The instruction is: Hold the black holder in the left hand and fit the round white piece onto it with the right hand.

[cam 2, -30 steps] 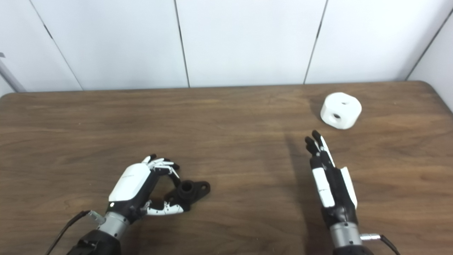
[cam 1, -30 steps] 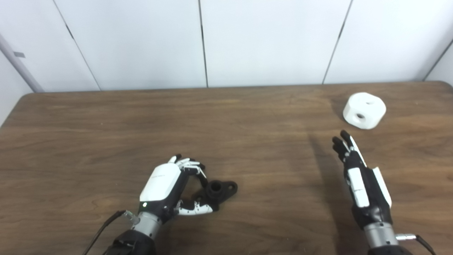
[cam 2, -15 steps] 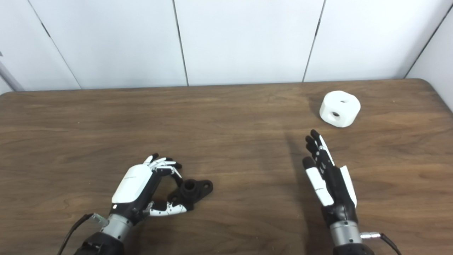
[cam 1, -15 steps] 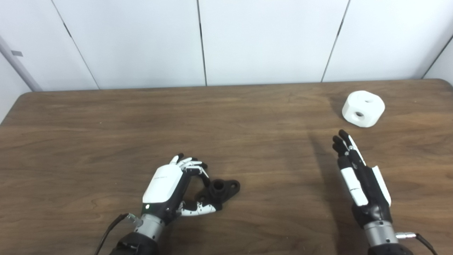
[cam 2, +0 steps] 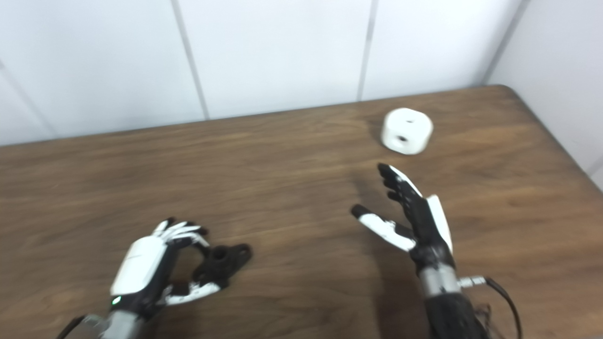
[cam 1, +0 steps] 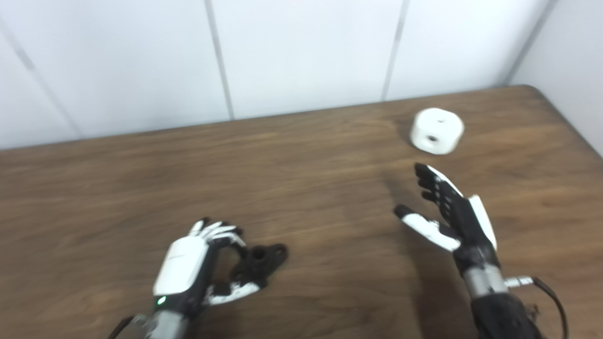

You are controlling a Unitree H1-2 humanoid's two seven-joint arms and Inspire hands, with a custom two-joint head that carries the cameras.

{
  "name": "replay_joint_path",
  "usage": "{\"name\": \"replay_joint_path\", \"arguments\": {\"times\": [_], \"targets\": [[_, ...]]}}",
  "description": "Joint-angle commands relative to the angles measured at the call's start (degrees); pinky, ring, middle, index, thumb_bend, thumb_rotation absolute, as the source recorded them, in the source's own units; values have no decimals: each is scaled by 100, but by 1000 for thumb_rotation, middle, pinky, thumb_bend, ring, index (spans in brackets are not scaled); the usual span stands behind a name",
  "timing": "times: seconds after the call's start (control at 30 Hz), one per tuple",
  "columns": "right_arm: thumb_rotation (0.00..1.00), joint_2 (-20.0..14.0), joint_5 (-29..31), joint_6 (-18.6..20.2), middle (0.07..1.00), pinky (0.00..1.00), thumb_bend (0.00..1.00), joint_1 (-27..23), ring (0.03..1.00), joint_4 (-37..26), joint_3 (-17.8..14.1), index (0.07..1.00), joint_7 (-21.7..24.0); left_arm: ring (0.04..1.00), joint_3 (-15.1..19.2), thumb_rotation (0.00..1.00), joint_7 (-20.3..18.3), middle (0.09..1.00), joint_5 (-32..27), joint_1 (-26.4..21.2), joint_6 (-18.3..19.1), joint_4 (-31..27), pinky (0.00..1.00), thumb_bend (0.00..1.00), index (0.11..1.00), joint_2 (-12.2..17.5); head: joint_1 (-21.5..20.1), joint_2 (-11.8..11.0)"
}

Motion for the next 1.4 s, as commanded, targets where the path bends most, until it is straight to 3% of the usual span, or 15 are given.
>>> {"name": "replay_joint_path", "arguments": {"times": [0.0, 0.1, 0.23, 0.33, 0.63, 0.87, 1.03, 1.37], "targets": [[374, 78, -309, 164, 859, 865, 746, -318, 868, -254, -121, 818, -132, 836, 49, 45, -47, 749, 65, 53, -87, -73, 943, 521, 485, 133, -4, 6], [348, -15, -617, 476, 841, 850, 768, -539, 854, -312, -242, 799, -119, 831, 85, 44, -85, 742, 69, 65, -101, -111, 934, 520, 485, 163, -194, -86], [385, -187, -1000, 848, 827, 863, 816, -808, 846, -373, -409, 784, 20, 823, 119, 44, -162, 734, 93, 70, -82, -187, 912, 520, 484, 167, -311, -166], [382, -292, -1251, 892, 836, 906, 844, -995, 865, -342, -548, 780, 184, 816, 153, 43, -196, 729, 73, 78, -92, -222, 901, 520, 484, 146, -354, -211], [399, -837, -2113, 891, 879, 870, 864, -1645, 902, 55, -697, 801, 768, 804, 215, 43, -195, 725, 93, 95, -155, -193, 889, 520, 484, 128, -455, -322], [368, -983, -2781, 893, 960, 852, 884, -2240, 960, 488, -911, 822, 1467, 808, 240, 43, -202, 725, 82, 103, -194, -148, 894, 520, 484, 137, -495, -327], [323, -1258, -3079, 893, 994, 981, 923, -2652, 998, 1085, -798, 866, 1829, 810, 253, 43, -191, 725, 67, 94, -222, -104, 900, 520, 484, 136, -515, -357], [330, -1648, -3415, 890, 1000, 1000, 978, -3304, 1000, 2381, -434, 878, 1823, 811, 259, 43, -209, 726, 73, 116, -206, -115, 903, 520, 485, 121, -497, -371]]}}
